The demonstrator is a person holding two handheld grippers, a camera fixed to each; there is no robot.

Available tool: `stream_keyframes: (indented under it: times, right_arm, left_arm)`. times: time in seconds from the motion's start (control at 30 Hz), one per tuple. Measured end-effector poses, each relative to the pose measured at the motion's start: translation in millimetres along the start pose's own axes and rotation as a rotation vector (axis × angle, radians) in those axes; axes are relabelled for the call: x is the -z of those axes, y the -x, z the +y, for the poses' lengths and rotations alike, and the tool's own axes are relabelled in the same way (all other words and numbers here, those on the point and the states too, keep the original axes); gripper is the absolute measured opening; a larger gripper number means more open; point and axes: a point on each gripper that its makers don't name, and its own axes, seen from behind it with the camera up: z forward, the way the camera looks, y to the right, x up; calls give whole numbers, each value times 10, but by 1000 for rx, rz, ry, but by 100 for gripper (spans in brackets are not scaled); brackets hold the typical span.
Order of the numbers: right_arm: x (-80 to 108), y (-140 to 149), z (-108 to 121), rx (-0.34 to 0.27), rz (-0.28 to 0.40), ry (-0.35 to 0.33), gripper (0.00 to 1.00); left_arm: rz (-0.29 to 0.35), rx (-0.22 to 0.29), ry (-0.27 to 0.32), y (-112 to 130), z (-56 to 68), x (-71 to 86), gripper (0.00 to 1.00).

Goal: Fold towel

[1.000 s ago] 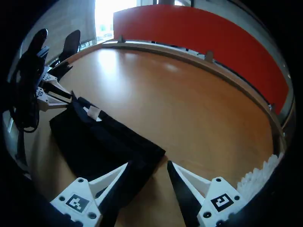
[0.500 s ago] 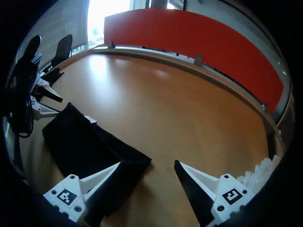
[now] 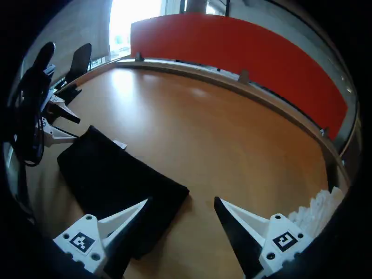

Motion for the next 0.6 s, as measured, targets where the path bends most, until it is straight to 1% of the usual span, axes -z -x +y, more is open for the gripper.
stream_keyframes:
  times: [0.37, 0.6]
  right_arm:
    - [224, 105, -180, -6, 8, -14, 100]
    - [361, 200, -281, -21, 10, -15, 100]
  left_arm:
    - [-1, 22, 2, 148, 113, 175, 93]
    - [-4, 36, -4, 259, 172, 286, 93]
